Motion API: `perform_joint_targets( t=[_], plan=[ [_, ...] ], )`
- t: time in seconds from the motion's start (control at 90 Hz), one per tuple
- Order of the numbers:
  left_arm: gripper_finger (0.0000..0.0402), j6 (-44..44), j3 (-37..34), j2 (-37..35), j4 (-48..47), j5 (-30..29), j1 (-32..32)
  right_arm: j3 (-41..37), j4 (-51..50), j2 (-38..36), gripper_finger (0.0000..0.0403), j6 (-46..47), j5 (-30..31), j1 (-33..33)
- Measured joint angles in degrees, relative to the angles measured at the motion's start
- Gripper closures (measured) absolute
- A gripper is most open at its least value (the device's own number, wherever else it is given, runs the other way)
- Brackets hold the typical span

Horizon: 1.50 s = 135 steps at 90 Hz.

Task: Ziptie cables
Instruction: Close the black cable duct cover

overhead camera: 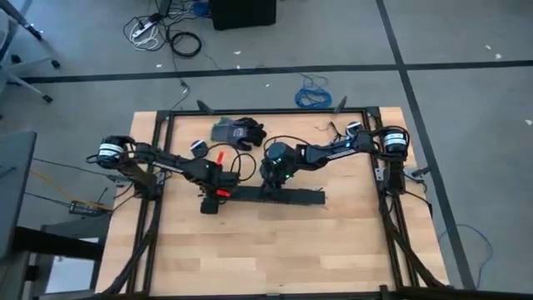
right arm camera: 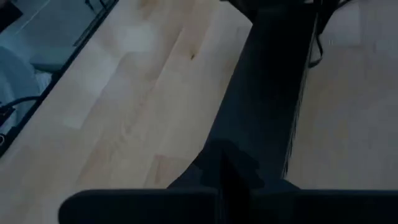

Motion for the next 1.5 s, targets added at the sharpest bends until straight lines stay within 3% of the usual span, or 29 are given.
perform_joint_targets(
  t=[0.378,0.522,0.789,1.5],
  plan=[
    [0.0151,-0.4,0.0,0.0,0.2,0.0,0.0,0.3,-8.9,0.0,0.0402,0.4,2.4,0.8],
    [0.0151,-0.4,-0.1,0.0,0.4,0.0,0.0,0.5,-6.2,1.9,0.0403,0.7,2.5,0.4],
    [0.0151,-0.4,-0.1,0.1,0.5,0.1,0.0,6.1,-4.3,9.1,0.0403,0.3,-3.5,-0.7],
    [0.0129,-2.1,-3.0,-6.8,-2.5,-0.1,0.0,7.6,-8.2,8.8,0.0403,-1.0,-2.3,-0.1]
  ],
)
